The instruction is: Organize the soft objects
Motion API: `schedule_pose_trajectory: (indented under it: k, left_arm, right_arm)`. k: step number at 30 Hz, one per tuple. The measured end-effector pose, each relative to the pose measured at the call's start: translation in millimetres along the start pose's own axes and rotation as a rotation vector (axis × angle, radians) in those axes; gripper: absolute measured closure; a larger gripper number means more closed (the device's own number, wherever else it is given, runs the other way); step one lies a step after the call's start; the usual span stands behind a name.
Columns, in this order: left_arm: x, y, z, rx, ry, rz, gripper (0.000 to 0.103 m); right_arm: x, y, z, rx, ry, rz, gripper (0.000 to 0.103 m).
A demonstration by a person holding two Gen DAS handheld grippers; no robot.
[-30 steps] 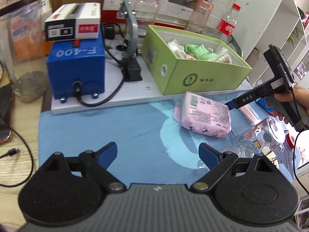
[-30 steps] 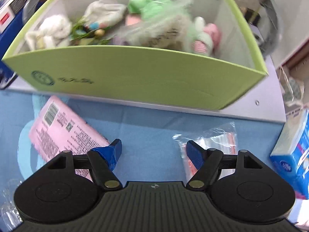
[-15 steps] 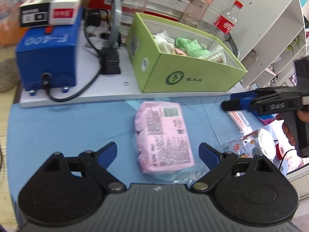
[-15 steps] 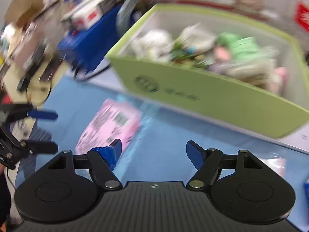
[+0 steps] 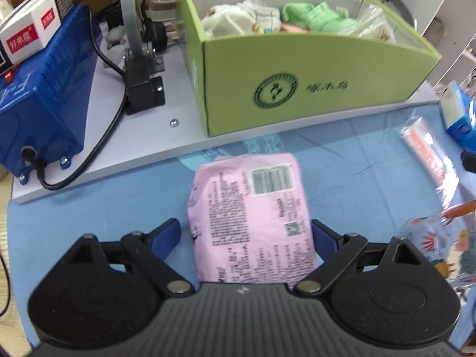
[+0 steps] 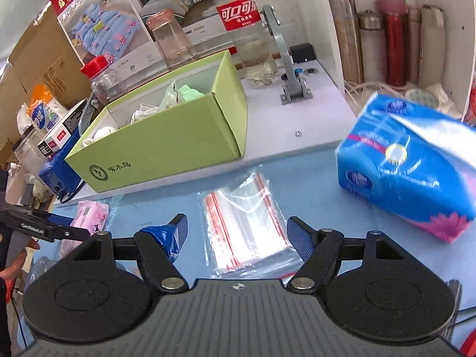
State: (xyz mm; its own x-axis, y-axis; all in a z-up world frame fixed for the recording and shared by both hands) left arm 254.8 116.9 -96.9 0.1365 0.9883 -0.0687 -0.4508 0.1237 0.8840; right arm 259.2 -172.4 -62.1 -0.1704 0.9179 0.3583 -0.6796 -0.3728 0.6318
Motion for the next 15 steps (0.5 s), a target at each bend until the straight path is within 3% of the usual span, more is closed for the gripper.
schedule_pose_trajectory:
  k: [11, 15]
  left_arm:
    - [-8, -6, 1, -0.004, -0.059, 0.031, 0.01]
    - [-7, -6, 0, -0.017, -0.067, 0.019, 0.01]
  right_arm:
    - [31, -40, 5, 0.073, 0.268, 0.019, 0.043]
    - [25, -58, 0, 0.13, 0.343, -0.065, 0.043]
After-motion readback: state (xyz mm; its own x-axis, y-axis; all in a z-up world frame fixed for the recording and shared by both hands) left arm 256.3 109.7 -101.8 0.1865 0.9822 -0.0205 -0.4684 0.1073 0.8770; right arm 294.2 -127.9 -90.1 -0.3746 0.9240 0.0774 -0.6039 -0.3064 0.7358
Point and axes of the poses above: each gripper's, at about its wrist camera, not at the fingertips, and y roughly against the way its jaws point, x to its left, z to its top, the point moved 9 cm from there along -y, roughly the way its jaws point, and after that the axes turned 4 degrees about -x, right-handed, at the moved point
